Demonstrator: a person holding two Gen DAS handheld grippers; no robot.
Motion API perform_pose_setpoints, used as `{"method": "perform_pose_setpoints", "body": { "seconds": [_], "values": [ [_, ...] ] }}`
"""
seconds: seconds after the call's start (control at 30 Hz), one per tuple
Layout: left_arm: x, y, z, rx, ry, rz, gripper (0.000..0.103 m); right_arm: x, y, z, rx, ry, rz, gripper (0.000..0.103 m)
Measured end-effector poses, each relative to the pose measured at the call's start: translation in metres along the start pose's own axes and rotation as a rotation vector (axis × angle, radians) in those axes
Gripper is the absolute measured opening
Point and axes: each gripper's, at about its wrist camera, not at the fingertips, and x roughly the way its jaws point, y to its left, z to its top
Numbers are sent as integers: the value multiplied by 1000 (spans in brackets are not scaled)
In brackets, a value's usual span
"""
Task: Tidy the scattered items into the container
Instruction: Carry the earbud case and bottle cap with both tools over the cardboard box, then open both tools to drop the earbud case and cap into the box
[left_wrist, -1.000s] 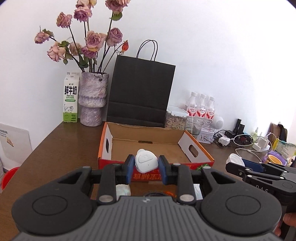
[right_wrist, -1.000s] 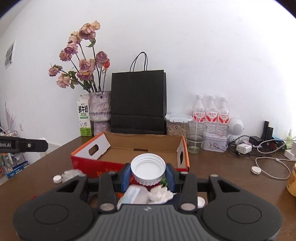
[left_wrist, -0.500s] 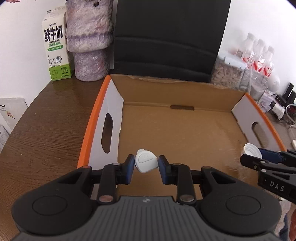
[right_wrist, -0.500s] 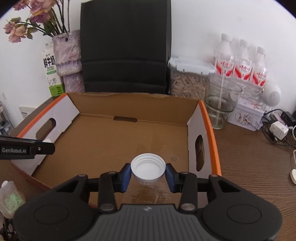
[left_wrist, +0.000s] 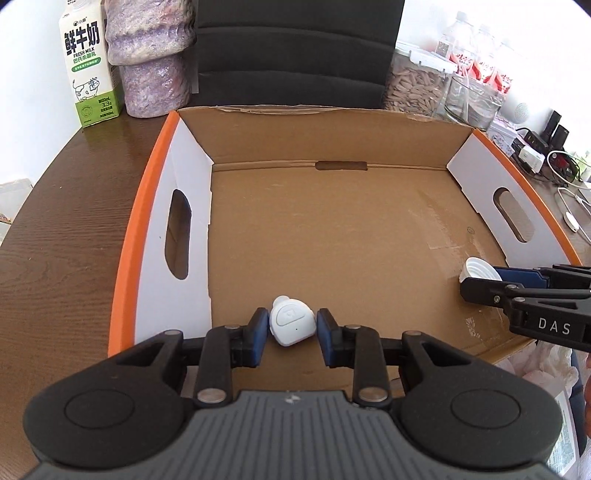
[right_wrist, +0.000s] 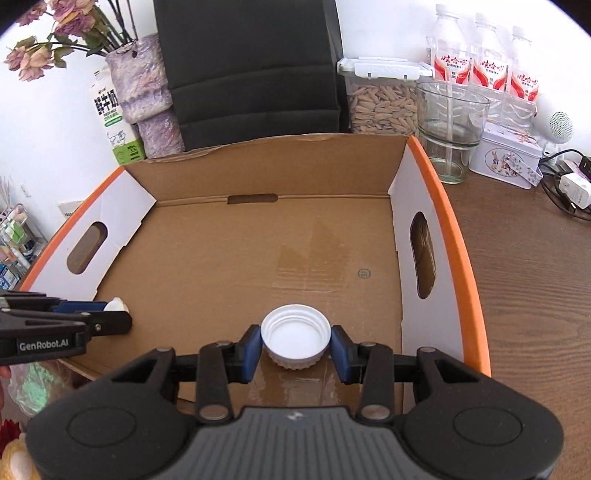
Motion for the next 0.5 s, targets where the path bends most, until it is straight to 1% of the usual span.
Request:
{"method": "perform_pose_setpoints", "body": {
  "seconds": [0.1,0.13,0.17,0.2,0.23,0.27,0.3,0.33,0.37,0.4,0.43,0.47,0.5],
  "values": [
    [-7,-2,-4,12,-6,12,29,-9,4,-3,-19,-4,-4,40],
    [-10,-3,-5,18,-14,20,29,-13,6,-4,-24,-9,-4,45],
    [-16,-4,-6,26,-29,27,30,-19,8,-5,-28,-23,-3,55],
    [-22,-5,-6,32,-46,27,36,-26,9,-5,-31,-37,11,61],
    [-28,-6,-7,35,-62,24,38,-32,11,-5,-36,-50,23,72],
    [-35,-7,-7,38,-82,19,44,-39,15,-6,-47,-68,35,82],
    [-42,-9,-8,43,-105,21,54,-46,18,-7,-62,-83,32,87],
    [-48,-11,-9,47,-126,26,62,-53,22,-8,-80,-100,20,92],
    [-56,-14,-9,50,-151,38,83,-60,26,-9,-99,-119,5,92],
    [-63,-15,-10,49,-174,55,99,-66,29,-10,-111,-133,-9,92],
    [-70,-16,-12,47,-200,70,103,-71,31,-11,-115,-140,-19,95],
    [-79,-17,-14,50,-235,80,103,-77,32,-11,-114,-150,-30,100],
    [-86,-17,-15,51,-257,84,103,-83,33,-13,-112,-164,-39,102]
  ]
}}
